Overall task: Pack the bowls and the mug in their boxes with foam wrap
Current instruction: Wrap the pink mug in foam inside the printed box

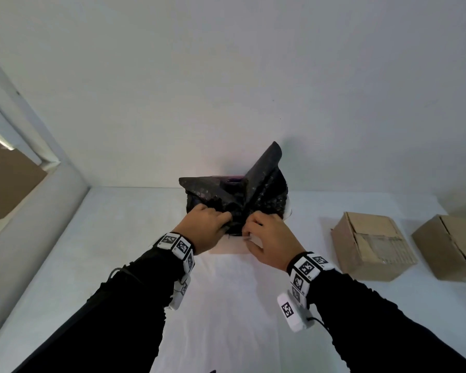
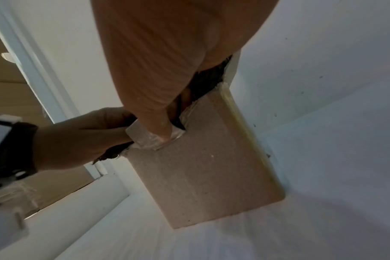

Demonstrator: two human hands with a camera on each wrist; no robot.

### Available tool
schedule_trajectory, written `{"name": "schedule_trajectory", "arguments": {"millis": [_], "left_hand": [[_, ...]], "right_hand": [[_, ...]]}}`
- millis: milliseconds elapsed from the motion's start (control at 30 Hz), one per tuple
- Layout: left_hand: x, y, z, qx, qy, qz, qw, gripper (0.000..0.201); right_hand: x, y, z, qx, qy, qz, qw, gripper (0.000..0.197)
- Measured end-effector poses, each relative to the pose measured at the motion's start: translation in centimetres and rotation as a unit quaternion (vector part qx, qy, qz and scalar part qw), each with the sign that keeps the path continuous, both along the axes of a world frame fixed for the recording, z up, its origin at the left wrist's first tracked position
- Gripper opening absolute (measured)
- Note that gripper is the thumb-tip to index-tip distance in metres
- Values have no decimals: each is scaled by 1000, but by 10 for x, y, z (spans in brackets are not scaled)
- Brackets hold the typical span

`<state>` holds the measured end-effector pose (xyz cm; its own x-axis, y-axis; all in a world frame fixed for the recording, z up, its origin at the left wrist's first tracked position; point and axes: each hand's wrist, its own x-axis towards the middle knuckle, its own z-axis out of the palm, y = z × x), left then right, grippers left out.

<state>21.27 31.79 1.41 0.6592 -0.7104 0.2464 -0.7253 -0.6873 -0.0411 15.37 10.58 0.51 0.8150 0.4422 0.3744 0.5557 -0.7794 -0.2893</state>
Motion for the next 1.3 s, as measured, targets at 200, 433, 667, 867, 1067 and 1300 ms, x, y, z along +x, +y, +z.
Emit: {"name": "schedule_trajectory", "arguments": {"millis": [200,433,667,867,1067,1300], "left_hand": [[-13,3,13,36,85,19,996,52],[-16,-6,9,102,83,124,983,45],[-10,-11,7,-125,78,159,976,21],[-13,5,6,-140,55,206,967,22],[-1,3,16,-159,115,126,972,10],[1,-18,16,-25,175,133,975,16]], "right_hand": [[12,2,24,-225,91,-47,969,31],[20,12,30,-297,165,-47,939,19],[24,8,29,-291,192,0,937,28],[21,-12,34,-155,-33,-124,980,22],[30,-12,41,-150,103,-211,960,19],[30,6,40,-103,133,-154,974,17]]}}
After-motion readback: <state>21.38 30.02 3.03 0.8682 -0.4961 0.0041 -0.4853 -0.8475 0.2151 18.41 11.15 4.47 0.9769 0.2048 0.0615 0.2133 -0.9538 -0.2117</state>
